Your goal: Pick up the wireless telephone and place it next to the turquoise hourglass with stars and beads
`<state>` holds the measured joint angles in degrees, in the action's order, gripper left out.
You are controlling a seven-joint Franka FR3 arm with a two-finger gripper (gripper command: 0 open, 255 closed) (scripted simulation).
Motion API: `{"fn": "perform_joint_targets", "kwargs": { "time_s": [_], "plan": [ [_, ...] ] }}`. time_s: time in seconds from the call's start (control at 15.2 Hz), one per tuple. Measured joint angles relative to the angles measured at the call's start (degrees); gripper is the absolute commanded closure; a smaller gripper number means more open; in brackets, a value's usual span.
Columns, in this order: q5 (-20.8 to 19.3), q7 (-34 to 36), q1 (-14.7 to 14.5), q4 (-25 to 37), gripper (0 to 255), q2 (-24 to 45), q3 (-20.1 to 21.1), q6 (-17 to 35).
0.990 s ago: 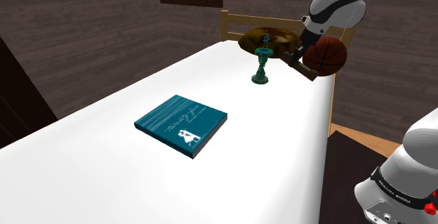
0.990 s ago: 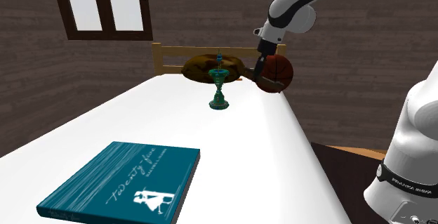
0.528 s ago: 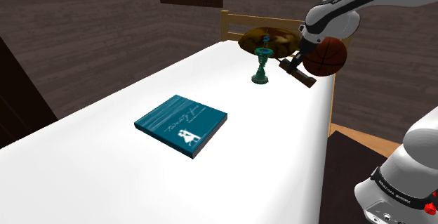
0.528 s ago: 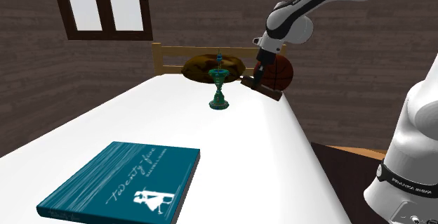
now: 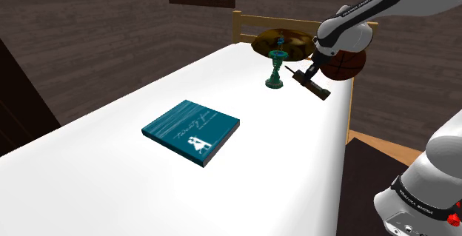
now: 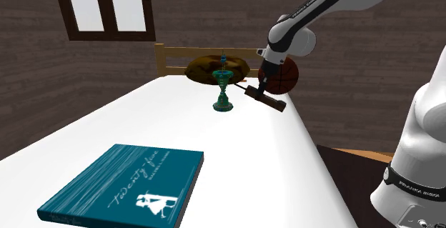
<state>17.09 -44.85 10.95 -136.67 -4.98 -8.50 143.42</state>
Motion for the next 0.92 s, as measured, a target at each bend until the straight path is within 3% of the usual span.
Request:
{"fn": "perform_joint_targets", "kwargs": {
  "time_s": [0.53,0.92],
  "plan": [
    [3.9,-3.8,-0.5,-1.7,255,4.4,0.0,5.6],
    [4.5,-4.2,-0.6,-1.9,255,4.8,0.1,6.4]
  ]
}}
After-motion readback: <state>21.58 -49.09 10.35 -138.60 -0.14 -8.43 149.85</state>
